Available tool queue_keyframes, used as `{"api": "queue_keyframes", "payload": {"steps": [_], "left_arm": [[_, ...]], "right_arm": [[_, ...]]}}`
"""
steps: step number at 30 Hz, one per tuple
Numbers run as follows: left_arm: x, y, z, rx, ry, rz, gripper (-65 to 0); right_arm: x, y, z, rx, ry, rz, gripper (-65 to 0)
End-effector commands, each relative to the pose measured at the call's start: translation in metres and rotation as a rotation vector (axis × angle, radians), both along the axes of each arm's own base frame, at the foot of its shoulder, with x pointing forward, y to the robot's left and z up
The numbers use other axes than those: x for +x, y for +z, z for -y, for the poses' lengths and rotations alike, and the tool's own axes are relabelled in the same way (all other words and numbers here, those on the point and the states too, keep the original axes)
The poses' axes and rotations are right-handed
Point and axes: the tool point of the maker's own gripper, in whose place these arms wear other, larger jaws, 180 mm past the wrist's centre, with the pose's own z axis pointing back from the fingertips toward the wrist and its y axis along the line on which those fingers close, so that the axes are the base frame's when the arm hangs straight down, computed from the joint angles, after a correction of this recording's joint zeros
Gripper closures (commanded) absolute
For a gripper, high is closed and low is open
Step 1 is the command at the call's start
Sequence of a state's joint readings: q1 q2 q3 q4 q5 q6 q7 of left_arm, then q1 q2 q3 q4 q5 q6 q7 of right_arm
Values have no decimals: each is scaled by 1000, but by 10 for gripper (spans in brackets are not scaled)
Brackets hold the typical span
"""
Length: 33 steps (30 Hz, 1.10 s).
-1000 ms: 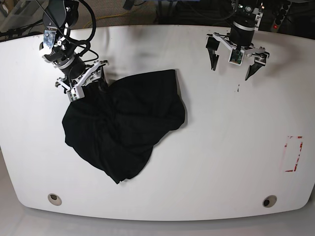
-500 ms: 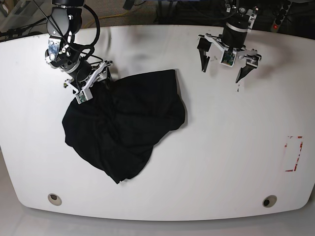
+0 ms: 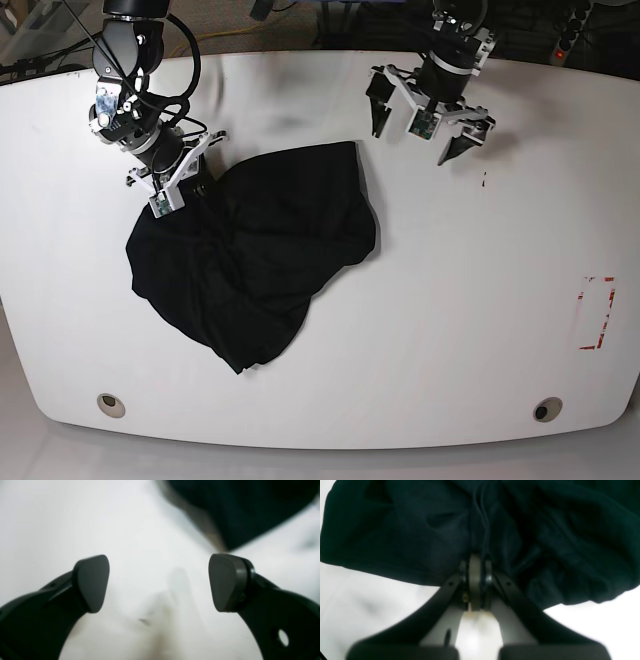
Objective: Fold the T-shirt properly
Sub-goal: 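Lower both grippers toward the crumpled black T-shirt's edge, then grasp the black T-shirt with both grippers at two points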
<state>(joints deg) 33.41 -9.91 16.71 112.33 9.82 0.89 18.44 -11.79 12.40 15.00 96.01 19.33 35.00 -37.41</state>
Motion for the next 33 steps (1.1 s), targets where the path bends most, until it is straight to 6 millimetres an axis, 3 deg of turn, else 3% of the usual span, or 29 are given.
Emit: {"api": "queue_keyframes", "payload": {"steps": [1,5,10,18,26,31,33], "left_arm": [[6,12,17,-36,-35,46,-589],[1,1,33,-36,-72,-12,-589],[12,3,51,-40,-116,-10,-589],[17,-21,66,-36,-134,-56,-589],[27,-31,79,-26,-170,-63,-583],[36,-36,78,-10,-172,-62,-492],[38,-39,79,-10,-168,-66,-421]], "right_arm": [[10,23,1,-7,16,81,0],[12,30,2,-20,24,98,0],[12,31,2,-22,25,102,0],[13,34,2,-24,26,111,0],[13,34,2,-24,26,111,0],[13,34,2,-24,26,111,0],[13,34,2,-24,26,111,0]]}}
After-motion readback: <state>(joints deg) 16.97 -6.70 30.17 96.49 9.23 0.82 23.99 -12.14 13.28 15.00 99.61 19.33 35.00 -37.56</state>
